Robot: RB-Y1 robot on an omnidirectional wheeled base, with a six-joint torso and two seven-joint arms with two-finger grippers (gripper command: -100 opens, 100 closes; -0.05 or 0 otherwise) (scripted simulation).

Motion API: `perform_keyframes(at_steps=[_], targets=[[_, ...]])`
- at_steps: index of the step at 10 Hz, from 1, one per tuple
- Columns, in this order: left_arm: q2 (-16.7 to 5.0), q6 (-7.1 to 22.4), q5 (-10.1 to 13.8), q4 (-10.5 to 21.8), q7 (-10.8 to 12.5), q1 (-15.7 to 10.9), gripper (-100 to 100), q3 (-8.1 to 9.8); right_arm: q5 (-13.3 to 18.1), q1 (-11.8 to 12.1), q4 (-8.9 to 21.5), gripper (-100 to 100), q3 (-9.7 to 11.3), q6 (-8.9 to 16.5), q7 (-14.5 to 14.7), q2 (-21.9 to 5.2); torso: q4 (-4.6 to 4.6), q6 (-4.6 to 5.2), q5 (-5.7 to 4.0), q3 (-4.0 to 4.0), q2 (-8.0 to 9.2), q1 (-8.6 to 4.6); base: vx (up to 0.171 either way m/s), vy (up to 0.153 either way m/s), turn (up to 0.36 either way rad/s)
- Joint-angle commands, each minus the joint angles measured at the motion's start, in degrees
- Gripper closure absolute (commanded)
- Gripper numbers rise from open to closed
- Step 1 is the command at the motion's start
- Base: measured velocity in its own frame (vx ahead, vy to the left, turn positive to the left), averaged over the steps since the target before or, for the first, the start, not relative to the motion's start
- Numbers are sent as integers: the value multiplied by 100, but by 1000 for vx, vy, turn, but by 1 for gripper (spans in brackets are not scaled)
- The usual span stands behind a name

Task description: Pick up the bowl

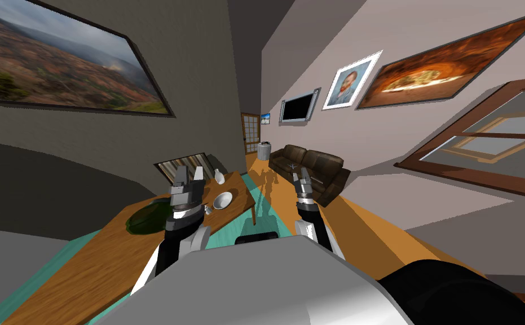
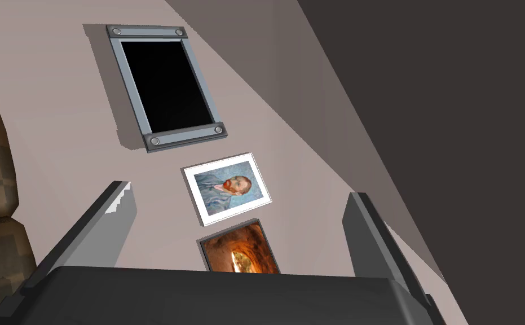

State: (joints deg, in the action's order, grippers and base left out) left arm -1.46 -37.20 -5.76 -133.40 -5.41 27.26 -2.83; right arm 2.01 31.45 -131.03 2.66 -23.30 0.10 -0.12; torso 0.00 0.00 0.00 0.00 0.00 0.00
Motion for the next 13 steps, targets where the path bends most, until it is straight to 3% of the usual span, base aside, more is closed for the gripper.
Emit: perform_keyframes(at_steps=[1,6,13], targets=[[-187,204,52,19,1,-66,-100,-8,0,0,0,0,0,0,0,0,0,0,0,0,0,0,-4,-13,23],[-500,1051,294,175,16,-362,-100,-41,0,0,0,0,0,0,0,0,2,0,-3,5,9,-16,-23,-36,30],[-594,1973,507,372,36,-641,-100,-52,0,0,0,0,0,0,0,0,1,1,-1,4,7,-6,-19,-16,9]])
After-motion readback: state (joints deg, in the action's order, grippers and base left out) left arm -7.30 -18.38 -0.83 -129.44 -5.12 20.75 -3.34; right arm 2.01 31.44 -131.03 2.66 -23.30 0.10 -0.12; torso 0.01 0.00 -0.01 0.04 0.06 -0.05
